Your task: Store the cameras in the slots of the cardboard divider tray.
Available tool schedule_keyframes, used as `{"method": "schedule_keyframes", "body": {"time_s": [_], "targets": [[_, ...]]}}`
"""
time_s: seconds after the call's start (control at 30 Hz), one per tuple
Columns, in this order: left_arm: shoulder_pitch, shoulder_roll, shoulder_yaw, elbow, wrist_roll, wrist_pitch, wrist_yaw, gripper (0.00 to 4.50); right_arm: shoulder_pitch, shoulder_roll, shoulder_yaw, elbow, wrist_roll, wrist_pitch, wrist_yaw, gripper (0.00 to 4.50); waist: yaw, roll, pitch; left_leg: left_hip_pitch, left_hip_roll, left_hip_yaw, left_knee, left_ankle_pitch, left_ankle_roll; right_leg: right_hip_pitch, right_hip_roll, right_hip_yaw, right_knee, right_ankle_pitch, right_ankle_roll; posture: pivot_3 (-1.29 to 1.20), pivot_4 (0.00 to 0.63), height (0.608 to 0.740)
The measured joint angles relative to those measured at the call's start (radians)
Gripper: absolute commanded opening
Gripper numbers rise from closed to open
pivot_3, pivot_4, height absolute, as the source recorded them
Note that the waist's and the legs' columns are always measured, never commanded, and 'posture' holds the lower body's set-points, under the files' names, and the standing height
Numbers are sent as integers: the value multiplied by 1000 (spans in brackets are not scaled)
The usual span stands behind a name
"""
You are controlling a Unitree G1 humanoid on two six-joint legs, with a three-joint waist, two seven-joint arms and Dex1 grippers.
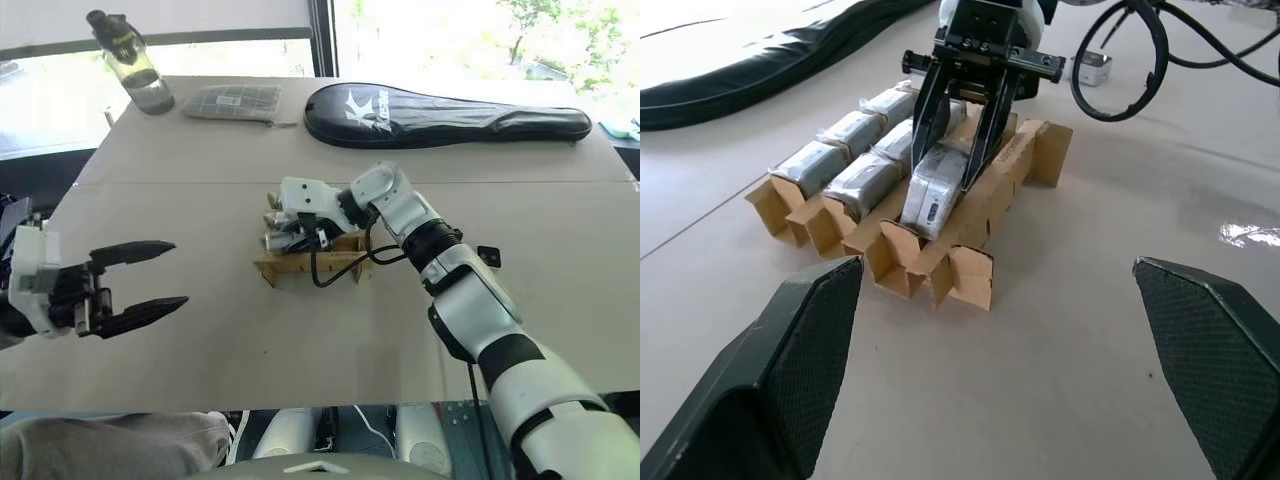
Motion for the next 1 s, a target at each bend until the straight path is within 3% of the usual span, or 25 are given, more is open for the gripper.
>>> {"method": "schedule_keyframes", "body": {"time_s": [0.27,0.77,0.83,0.9,0.93,1.0], "targets": [[-11,2,0,1,-1,5,1,4500,-44,47,-34,119,-44,-6,-6,737,-5,0,0,0,0,-3,0,1,-2,0,-1,0,2,0,-1,0,150,740],[-44,3,-14,4,0,6,17,4500,-117,153,-116,291,-96,159,-77,737,-30,0,-1,6,-1,-5,-11,5,-11,1,-4,1,2,1,-9,0,150,740],[-45,3,-14,4,0,6,18,4500,-117,153,-115,291,-106,150,-76,1760,-30,0,-1,7,-1,-6,-12,7,-13,1,-4,0,3,0,-11,0,150,740],[-48,2,-16,5,0,6,18,4500,-113,150,-111,293,-124,140,-69,2418,-29,0,-1,7,-1,-8,-12,7,-14,1,-4,-1,3,0,-12,0,150,740],[-49,2,-19,5,0,6,19,4500,-112,150,-112,292,-125,135,-66,3029,-30,1,-1,7,-1,-8,-12,7,-14,1,-4,-1,3,0,-12,0,150,740],[-60,2,-28,7,0,6,19,4500,-112,154,-115,290,-125,127,-64,3843,-30,0,-1,7,-1,-8,-12,7,-15,1,-4,-1,4,0,-12,0,150,740]]}}
